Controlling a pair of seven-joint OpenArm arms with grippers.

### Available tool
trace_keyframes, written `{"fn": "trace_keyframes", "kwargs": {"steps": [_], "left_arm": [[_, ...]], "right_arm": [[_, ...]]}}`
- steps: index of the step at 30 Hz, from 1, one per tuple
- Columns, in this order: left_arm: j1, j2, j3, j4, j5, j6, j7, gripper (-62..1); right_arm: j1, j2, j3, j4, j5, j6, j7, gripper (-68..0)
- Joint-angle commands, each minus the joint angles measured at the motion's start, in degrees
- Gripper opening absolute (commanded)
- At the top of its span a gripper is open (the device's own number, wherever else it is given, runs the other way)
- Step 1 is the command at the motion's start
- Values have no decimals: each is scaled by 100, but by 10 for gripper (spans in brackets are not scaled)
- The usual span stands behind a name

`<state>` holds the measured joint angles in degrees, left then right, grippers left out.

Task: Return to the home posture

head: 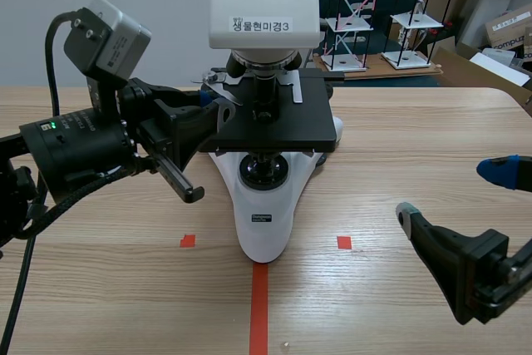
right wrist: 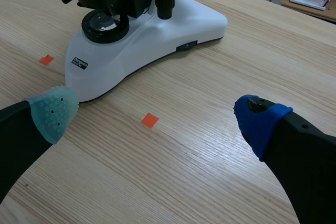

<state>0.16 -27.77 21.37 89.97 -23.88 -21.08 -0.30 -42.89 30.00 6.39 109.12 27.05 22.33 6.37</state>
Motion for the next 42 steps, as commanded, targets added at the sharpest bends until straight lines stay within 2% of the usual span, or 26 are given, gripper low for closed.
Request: {"fn": "trace_keyframes", "kwargs": {"steps": [1, 25, 34, 38, 40, 42], "left_arm": [[-17, 44, -4, 70, -57, 35, -120, -565], [114, -7, -72, 87, -55, 35, -181, -565], [1174, -85, -1021, 656, -28, 33, -321, -565], [1939, -83, -1484, 1185, 271, 33, -372, -563], [2363, -79, -1657, 1401, 494, 33, -542, -533], [2726, -35, -1849, 1473, 577, 33, -713, -487]], "right_arm": [[-11, 44, 68, 107, 35, -4, 98, 4], [-11, 44, 68, 107, 35, -4, 101, 4], [-11, 44, 68, 107, 24, -4, 98, 4], [-11, 44, 68, 107, 24, -4, 101, 4], [-11, 44, 68, 107, 24, -4, 101, 4], [-11, 44, 68, 107, 24, -4, 101, 4]]}}
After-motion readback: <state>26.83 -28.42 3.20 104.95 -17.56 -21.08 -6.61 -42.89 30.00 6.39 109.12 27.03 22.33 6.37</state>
